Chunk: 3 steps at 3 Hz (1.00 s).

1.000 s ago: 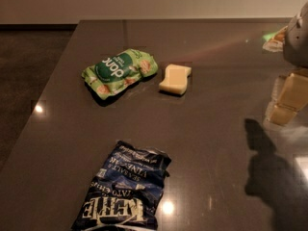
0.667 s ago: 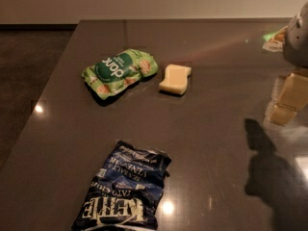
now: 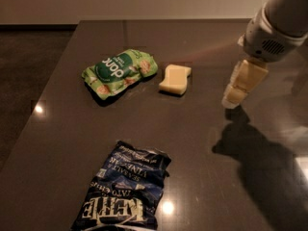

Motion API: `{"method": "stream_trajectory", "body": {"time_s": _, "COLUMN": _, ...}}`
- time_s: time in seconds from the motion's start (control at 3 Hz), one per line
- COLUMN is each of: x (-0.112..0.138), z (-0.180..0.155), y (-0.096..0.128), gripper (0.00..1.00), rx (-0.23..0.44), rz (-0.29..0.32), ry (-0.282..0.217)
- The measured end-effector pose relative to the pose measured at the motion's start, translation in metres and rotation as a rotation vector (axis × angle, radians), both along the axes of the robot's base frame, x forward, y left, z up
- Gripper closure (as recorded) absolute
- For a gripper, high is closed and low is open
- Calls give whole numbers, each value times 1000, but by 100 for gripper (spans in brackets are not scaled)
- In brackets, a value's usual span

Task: Move sponge near blue chip bag

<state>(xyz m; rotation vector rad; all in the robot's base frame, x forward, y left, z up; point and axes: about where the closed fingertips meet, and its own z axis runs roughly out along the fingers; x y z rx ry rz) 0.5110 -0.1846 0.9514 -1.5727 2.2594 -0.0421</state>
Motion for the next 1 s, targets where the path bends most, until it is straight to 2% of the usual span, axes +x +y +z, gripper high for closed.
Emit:
{"method": "stream_trajectory", "body": {"time_s": 0.67, "x": 59, "z": -34, "y": 31, "gripper": 0, "rx": 28, "rz": -123, "ry": -12}}
{"method": "stream_trajectory", "body": {"time_s": 1.0, "x": 81, "z": -57, "y": 48, "gripper": 0, "rx": 44, "rz": -185, "ry": 5}}
